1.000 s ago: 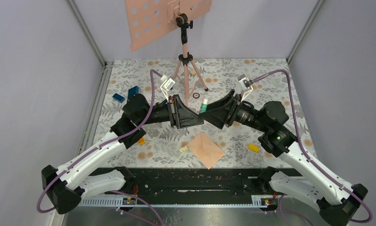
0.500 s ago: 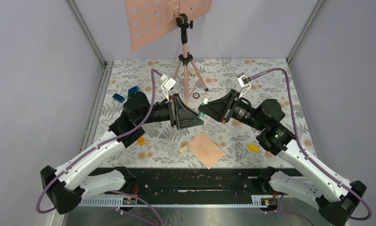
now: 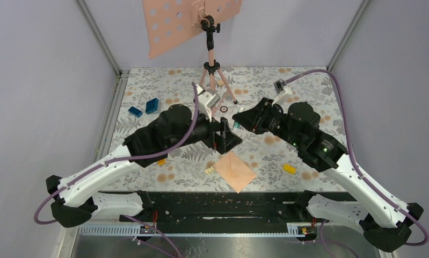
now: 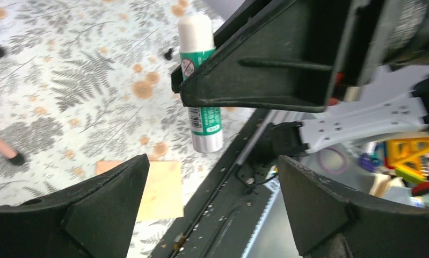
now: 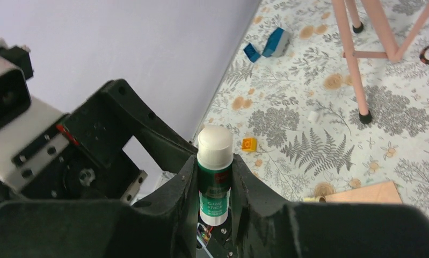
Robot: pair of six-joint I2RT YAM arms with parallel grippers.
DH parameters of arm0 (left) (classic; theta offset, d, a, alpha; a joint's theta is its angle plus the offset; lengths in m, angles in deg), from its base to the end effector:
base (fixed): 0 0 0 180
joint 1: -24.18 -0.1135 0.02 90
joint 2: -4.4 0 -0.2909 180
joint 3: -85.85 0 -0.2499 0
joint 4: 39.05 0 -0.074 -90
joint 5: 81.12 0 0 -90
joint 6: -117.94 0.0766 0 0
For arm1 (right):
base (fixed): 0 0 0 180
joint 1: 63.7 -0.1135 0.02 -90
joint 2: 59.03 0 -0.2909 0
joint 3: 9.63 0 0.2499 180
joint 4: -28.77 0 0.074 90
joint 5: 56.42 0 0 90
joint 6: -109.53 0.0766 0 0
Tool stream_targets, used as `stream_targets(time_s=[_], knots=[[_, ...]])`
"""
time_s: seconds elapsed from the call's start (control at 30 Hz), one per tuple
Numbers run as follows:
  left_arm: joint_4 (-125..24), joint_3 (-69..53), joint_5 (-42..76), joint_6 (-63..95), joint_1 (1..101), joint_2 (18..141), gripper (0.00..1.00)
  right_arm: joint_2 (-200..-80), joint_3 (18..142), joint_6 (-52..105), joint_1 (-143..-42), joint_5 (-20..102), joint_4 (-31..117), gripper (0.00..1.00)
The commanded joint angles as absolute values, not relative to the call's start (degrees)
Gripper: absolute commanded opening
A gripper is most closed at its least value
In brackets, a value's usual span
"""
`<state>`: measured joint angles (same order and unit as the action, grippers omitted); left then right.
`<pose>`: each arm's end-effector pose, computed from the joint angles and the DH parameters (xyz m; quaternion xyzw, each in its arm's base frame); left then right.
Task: Place the letter into the envelope and seal it
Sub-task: Screw the solid glue.
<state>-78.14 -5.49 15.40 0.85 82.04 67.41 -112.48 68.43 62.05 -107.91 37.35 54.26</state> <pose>0.1306 -0.2241 0.4460 0.2419 0.7463 -0.4506 0.4260 0.1573 0.1601 0.4489 -0.0336 0.7117 0.4986 0.4937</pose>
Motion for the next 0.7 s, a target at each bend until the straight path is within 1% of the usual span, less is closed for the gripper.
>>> stream_targets(time_s=[0.0,0.07,0.2,0.23,0.37,0.53,0.67], knots=[[-81.94,-2.26,-1.00,5.18,86.76,69.49,0.88,-115.17,74.66,62.66,-110.64,28.39,62.31,0.00],[-81.80,-1.24,-4.77,5.68,88.87,70.41,0.84,-116.37,75.91,62.83,-111.26,27.63,63.35,0.00],[-81.82,0.75,-11.16,5.79,91.14,72.38,0.71,-117.20,76.47,62.92,-111.47,28.32,62.66,0.00],[-81.52,0.91,-11.85,5.72,91.37,72.51,0.68,-117.28,76.58,62.94,-111.45,28.46,62.60,0.00],[-80.67,1.24,-12.41,5.68,91.60,72.87,0.64,-117.15,76.53,62.95,-111.52,28.56,62.46,0.00],[-79.84,1.32,-11.84,5.78,91.68,73.45,0.52,-117.11,76.25,63.11,-111.51,29.25,61.72,0.00],[-79.56,1.49,-10.98,5.87,91.67,73.91,0.51,-117.26,75.95,63.45,-111.48,30.01,60.98,0.00]])
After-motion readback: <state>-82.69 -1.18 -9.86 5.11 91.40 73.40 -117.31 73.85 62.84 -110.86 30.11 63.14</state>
